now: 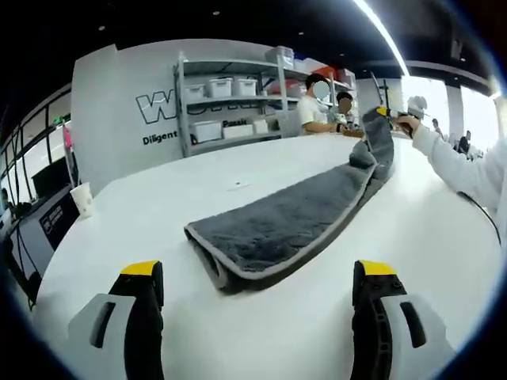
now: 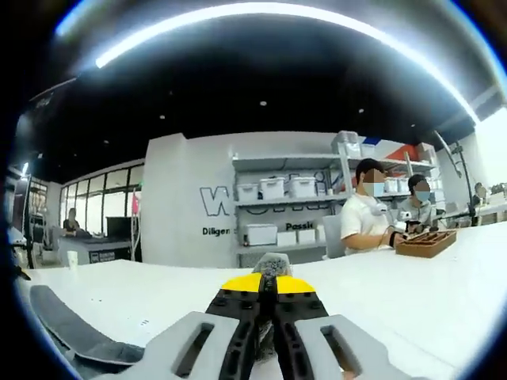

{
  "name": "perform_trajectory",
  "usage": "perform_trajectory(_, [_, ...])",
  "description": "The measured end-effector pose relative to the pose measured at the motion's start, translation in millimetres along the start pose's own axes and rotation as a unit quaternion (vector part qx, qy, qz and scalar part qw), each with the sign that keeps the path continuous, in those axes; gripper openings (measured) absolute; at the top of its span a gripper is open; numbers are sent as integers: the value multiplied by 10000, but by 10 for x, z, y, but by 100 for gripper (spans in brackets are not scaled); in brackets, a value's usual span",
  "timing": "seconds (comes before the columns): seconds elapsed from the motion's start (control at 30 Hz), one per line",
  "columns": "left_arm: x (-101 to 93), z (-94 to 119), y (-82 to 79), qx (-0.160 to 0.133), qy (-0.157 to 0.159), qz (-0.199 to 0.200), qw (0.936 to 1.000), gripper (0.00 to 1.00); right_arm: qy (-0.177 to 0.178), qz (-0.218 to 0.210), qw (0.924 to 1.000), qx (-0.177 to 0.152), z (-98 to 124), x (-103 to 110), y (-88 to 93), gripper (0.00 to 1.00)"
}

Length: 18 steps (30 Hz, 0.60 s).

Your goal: Open the folded towel by lifting each exposed corner and separating the folded layers until the towel lies flat within the target outline without major curled edges

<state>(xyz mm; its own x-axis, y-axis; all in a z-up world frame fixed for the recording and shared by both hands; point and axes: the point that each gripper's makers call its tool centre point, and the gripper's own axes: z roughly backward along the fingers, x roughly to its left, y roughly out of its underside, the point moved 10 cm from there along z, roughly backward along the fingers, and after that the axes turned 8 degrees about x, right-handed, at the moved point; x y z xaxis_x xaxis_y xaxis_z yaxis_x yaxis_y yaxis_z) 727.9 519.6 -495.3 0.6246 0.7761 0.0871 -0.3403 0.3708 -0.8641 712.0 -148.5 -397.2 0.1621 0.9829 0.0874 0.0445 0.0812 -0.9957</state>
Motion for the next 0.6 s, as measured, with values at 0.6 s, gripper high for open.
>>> perform_trajectory(0.6, [-17,-33,16,70,32,-20,10000,97,660,-848,9928,523,108,-388,233,0])
